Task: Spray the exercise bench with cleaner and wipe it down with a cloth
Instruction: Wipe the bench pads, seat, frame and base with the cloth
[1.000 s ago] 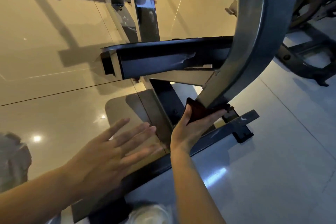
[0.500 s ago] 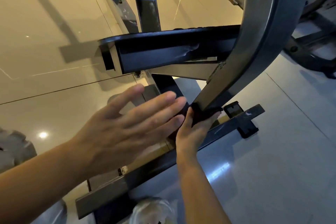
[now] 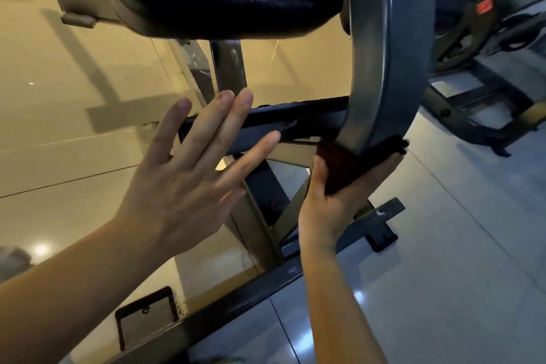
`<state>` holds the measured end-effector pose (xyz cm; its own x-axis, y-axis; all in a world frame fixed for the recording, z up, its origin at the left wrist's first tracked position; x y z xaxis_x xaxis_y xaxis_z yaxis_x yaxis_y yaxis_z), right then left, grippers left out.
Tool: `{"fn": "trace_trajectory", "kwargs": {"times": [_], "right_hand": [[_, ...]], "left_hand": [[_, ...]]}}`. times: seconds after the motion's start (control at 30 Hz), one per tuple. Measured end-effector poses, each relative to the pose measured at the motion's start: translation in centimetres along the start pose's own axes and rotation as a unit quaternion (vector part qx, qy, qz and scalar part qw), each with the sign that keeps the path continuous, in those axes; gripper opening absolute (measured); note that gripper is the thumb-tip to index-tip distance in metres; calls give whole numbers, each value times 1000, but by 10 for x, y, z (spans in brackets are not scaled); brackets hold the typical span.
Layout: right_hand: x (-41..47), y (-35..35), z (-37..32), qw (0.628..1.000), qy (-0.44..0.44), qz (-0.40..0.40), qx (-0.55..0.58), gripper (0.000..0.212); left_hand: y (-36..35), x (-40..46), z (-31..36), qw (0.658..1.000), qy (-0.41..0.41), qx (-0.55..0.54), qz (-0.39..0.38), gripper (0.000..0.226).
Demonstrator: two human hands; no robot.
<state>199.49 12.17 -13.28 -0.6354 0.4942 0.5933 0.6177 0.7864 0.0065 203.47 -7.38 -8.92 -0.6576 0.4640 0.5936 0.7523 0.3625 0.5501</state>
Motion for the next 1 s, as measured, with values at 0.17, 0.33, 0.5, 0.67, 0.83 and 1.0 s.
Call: {"fn": "trace_trajectory", "kwargs": {"times": [0.17,0.33,0.5,0.67,0.83,1.0], "right_hand": [[9,-4,-21,999,-23,-32,-17,84],[90,-42,-112,962,111,-147,-200,77],[148,-95,-153,925,112,-232,-279,80],[118,-72,-146,933,138,-213,-255,71],[99,-53,-133,932,112,-235,-254,75],[137,-88,-150,932,97,-233,-259,75]], "left_hand": [[5,1,0,999,23,-40,15,79],[6,2,-2,997,29,-72,10,75],[8,3,-4,993,36,-112,-12,67],[36,8,-23,983,38,-174,34,62],[71,49,-92,978,88,-136,133,56],[54,81,-160,968,182,-145,96,55]]}}
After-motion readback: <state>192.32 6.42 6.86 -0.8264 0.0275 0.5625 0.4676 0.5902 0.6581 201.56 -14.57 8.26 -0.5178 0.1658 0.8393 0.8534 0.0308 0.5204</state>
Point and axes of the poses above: each hand's wrist, its own x-axis towards the middle knuckle, its own y-axis out of the back of the hand, z = x × y, the point moved 8 cm from there along x, towards the middle knuckle, and after that the axes turned 15 degrees about x, right-handed, at the moved point
